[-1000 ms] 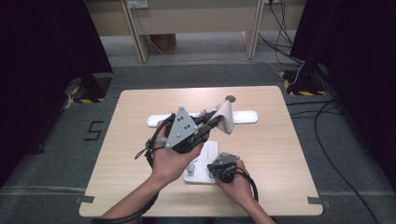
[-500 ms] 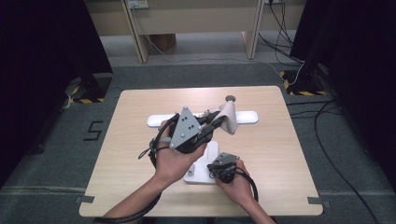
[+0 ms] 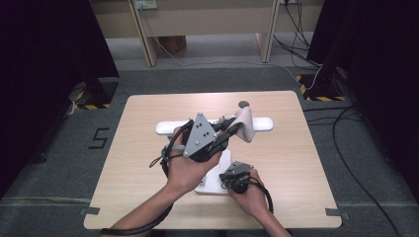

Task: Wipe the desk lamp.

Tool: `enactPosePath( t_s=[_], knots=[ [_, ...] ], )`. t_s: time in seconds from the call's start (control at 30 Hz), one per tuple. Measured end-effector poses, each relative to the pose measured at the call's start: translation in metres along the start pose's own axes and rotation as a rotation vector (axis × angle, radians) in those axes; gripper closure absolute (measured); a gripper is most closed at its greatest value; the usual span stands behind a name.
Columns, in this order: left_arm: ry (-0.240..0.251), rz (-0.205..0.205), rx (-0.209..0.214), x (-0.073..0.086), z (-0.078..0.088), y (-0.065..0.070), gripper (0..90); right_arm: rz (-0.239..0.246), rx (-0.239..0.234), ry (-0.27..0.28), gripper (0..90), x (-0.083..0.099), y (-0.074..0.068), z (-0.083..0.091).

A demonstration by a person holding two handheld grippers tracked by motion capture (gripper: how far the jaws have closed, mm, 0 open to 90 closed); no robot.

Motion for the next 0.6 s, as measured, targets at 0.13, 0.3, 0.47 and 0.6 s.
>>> enactPosePath(
  t_s=[0.13, 0.3, 0.47, 0.6],
  knots=[
    [-0.001, -0.003, 0.003, -0.0006, -0.0014, 0.001, 80.6, -0.001, 0.0, 0.0, 90.0, 0.0001, 0.0, 0.0001],
    [0.0, -0.001, 0.006, -0.0012, -0.0029, 0.0019, 80.6, 0.001, 0.002, 0.002, 90.0, 0.0002, -0.0001, 0.0001],
    [-0.001, -0.003, 0.009, -0.0019, -0.0046, 0.0032, 80.6, 0.0, 0.003, 0.002, 90.0, 0.0001, -0.0002, 0.0],
    [-0.002, -0.003, 0.013, -0.0024, -0.0063, 0.0045, 80.6, 0.004, 0.004, 0.003, 90.0, 0.0001, -0.0001, -0.0001]
  ],
)
Point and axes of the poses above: each handheld gripper's, and its own axes: z roughly backward along the jaws, x roughly out of its underside, y roughly to its right, the point moved 7 cm from there along -z, roughly forward along the jaws, and after that the axes turned 5 degrees about -y, right-handed, at the moved point
